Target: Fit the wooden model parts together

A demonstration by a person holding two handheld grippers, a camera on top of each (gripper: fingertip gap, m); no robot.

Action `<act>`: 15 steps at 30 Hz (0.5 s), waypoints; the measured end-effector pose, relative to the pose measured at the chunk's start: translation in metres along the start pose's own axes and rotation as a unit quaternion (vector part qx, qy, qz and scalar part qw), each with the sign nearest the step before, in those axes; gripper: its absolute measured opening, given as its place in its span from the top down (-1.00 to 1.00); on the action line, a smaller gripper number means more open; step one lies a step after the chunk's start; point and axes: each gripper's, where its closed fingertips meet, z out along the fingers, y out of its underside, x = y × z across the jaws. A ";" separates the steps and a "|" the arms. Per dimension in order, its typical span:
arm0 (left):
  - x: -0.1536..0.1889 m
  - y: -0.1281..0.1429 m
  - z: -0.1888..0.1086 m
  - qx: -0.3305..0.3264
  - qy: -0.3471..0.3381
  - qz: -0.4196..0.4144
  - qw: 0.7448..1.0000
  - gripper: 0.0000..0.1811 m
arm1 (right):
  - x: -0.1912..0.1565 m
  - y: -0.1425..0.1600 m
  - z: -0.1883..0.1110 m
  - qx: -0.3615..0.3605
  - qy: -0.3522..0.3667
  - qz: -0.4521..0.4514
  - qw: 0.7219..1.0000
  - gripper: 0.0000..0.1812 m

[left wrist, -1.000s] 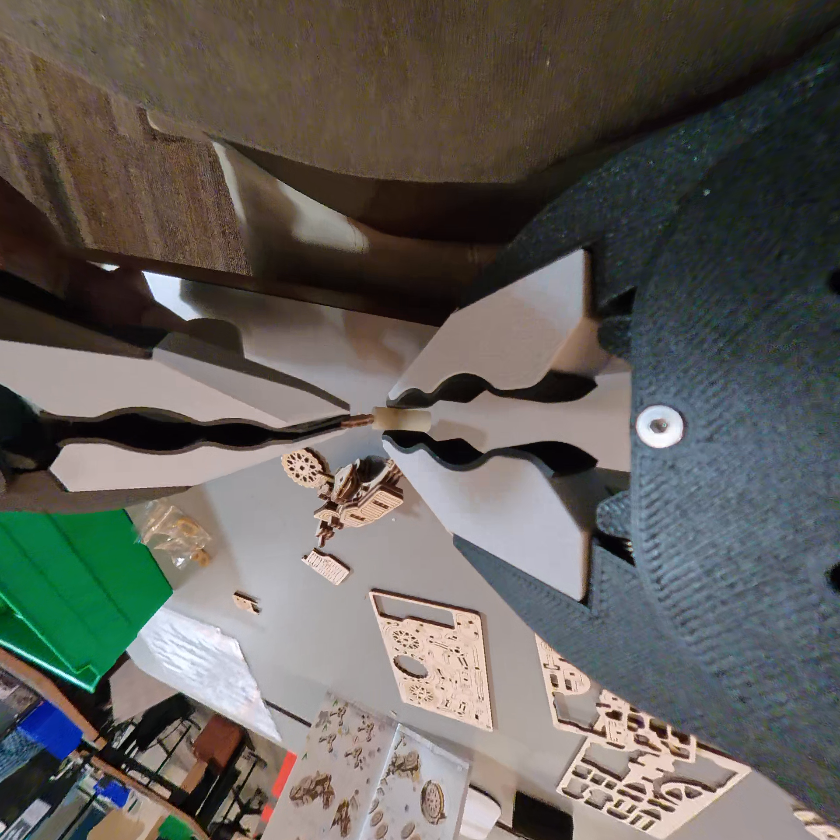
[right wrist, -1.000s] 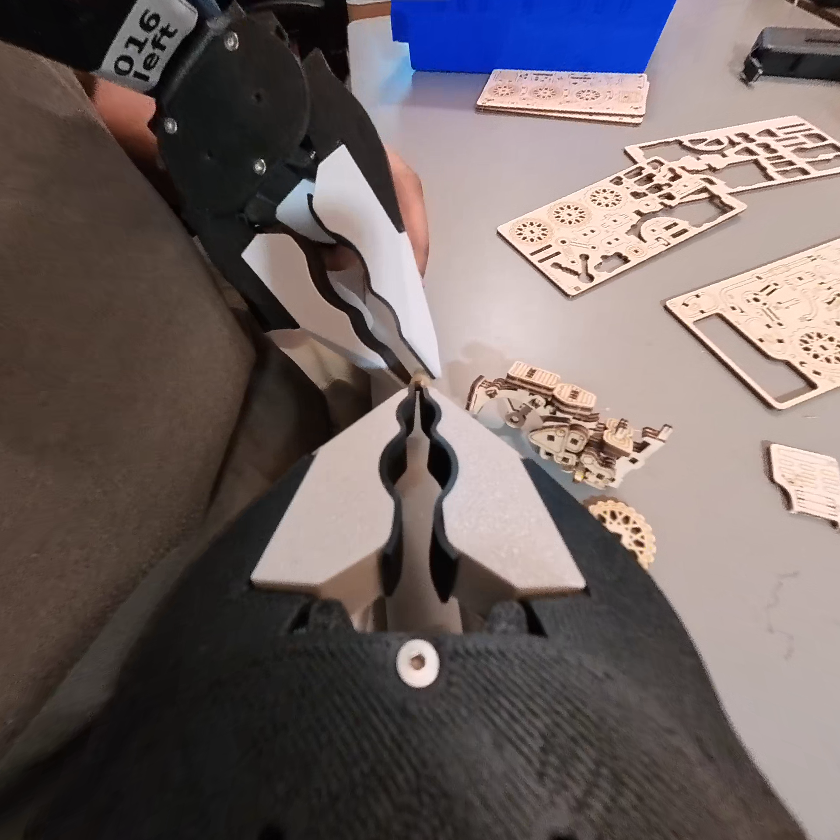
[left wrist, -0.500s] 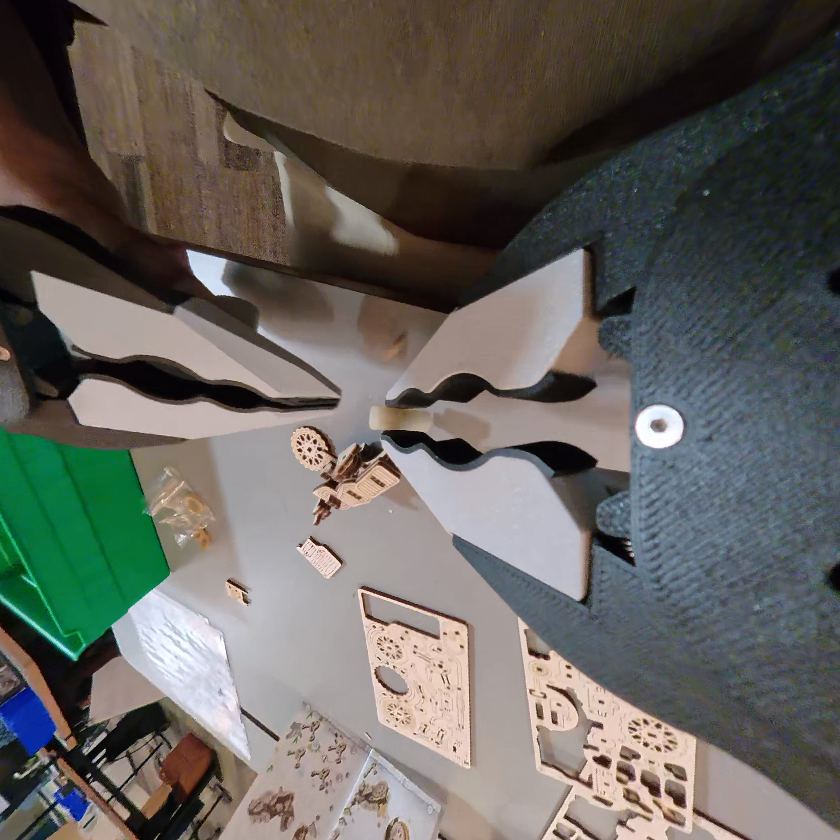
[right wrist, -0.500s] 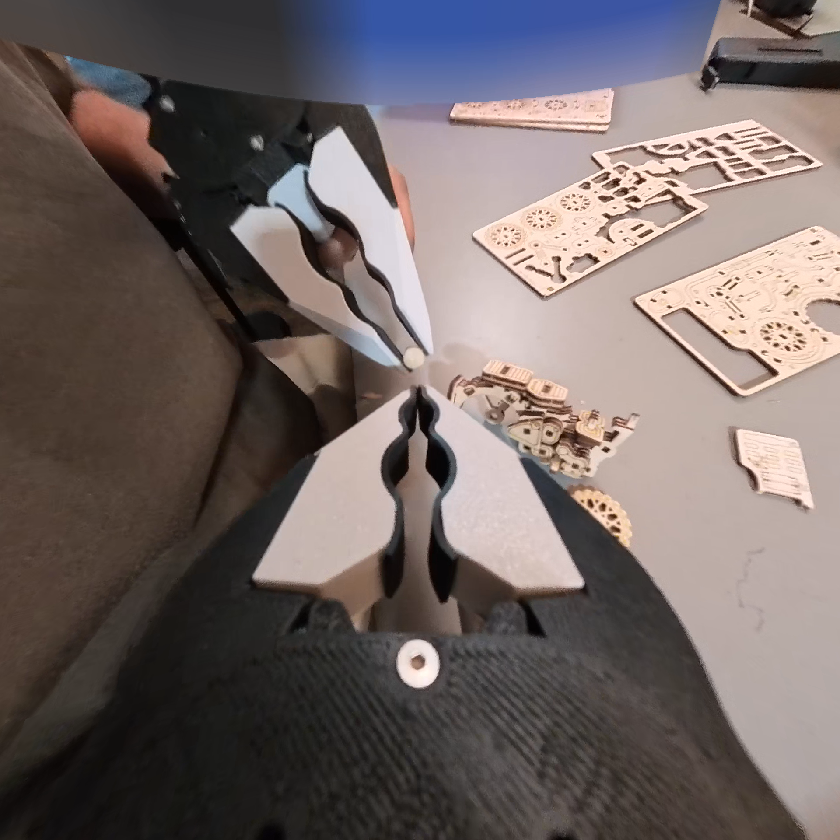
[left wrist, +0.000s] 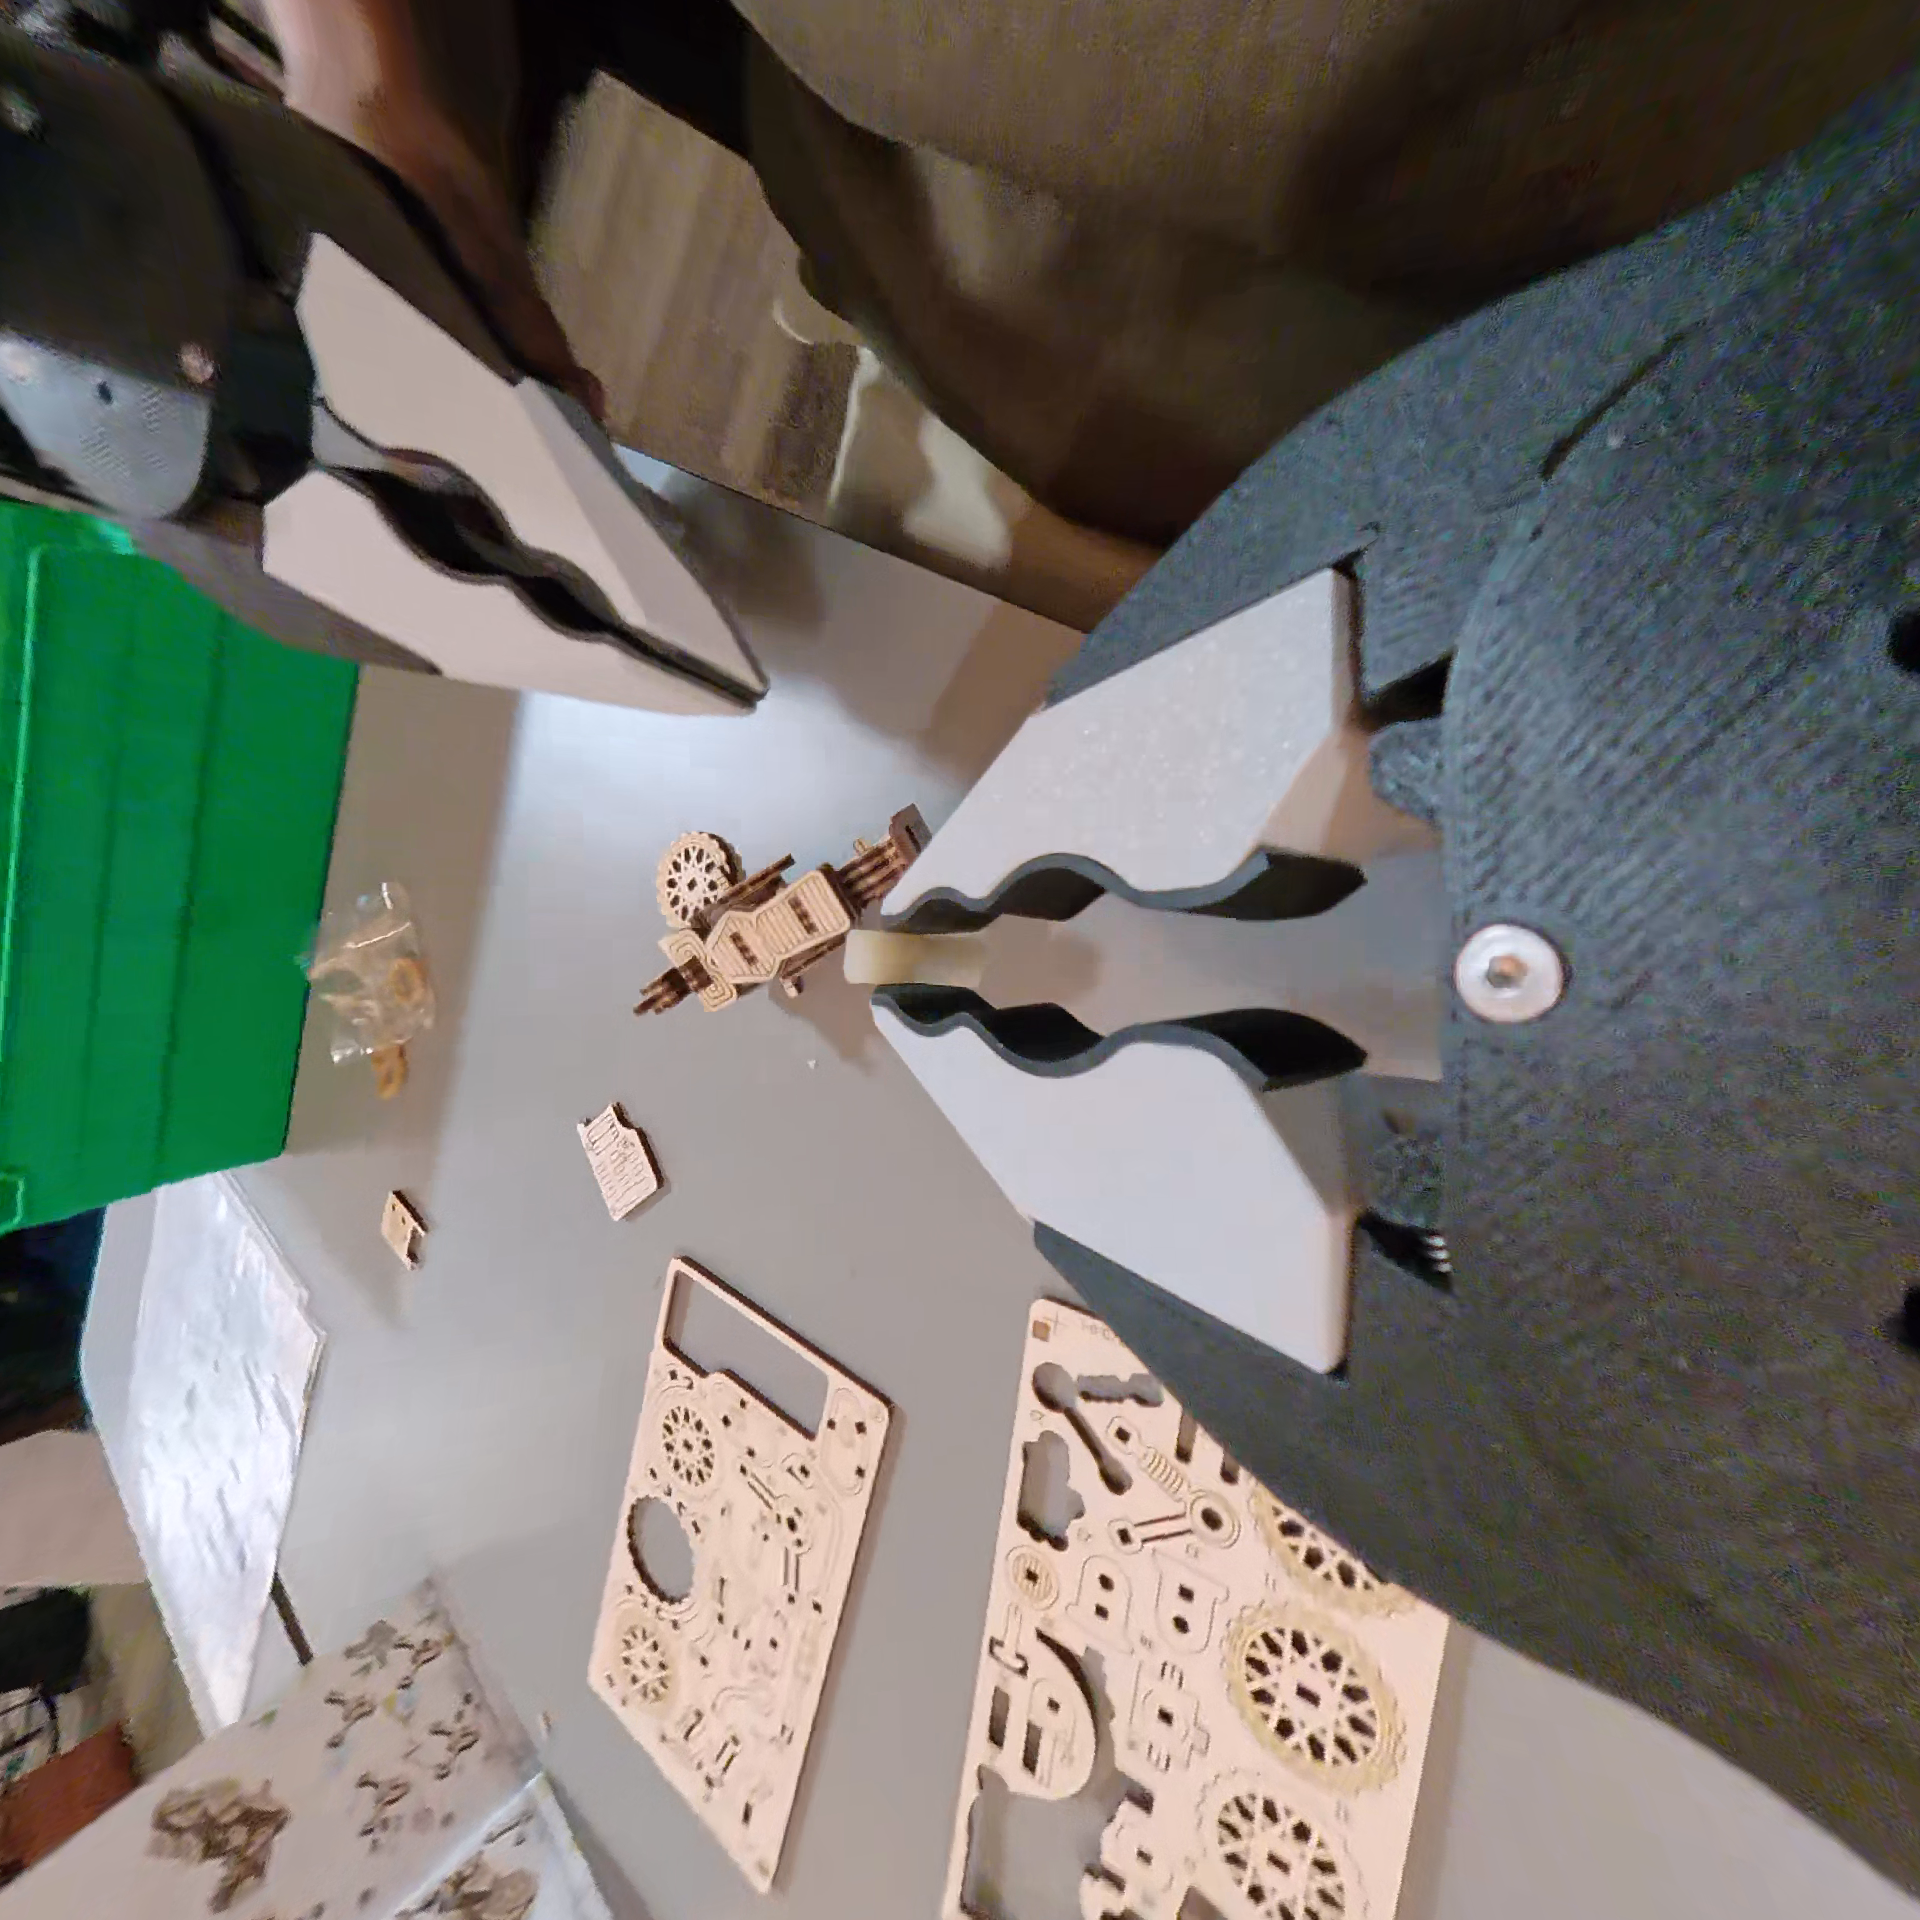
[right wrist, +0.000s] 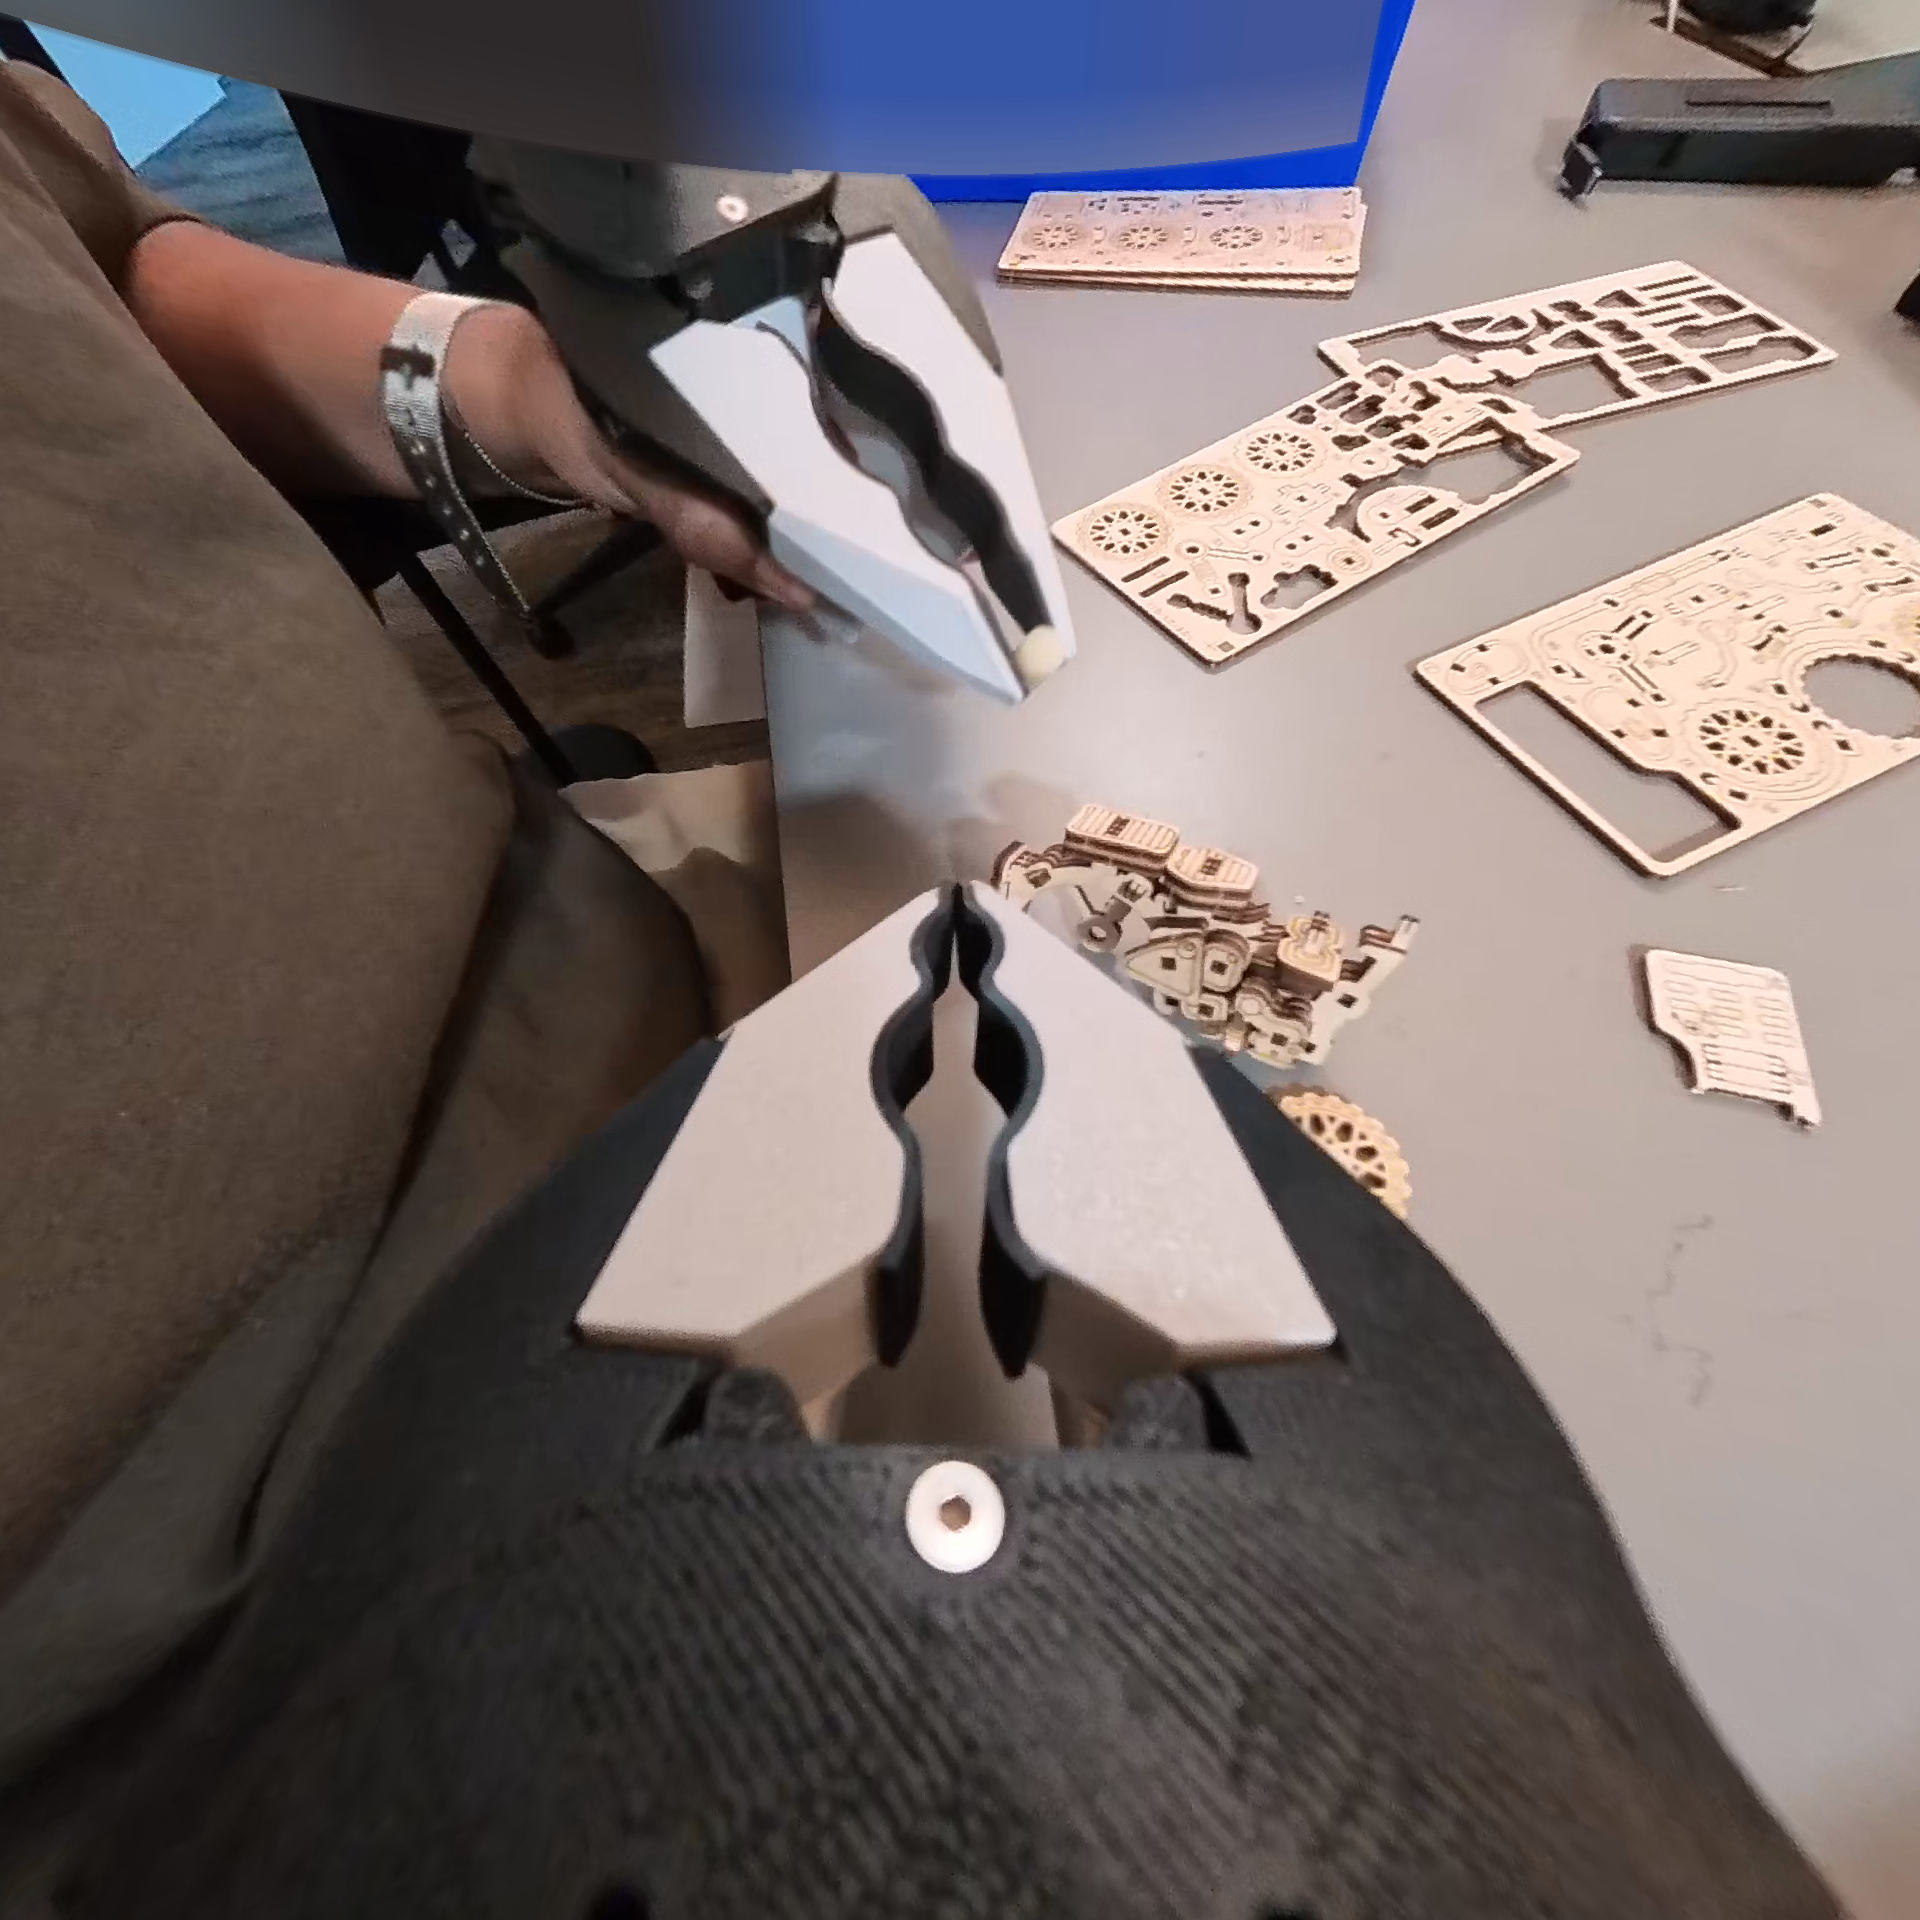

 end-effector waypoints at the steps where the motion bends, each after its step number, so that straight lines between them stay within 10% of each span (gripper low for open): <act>1: -0.002 0.000 0.000 0.002 0.002 -0.014 1.000 0.92 | -0.001 0.000 0.000 0.001 -0.005 0.003 1.000 1.00; 15: 0.007 -0.014 -0.016 0.051 0.016 -0.069 0.996 0.92 | -0.026 -0.001 -0.005 0.007 -0.001 -0.009 1.000 1.00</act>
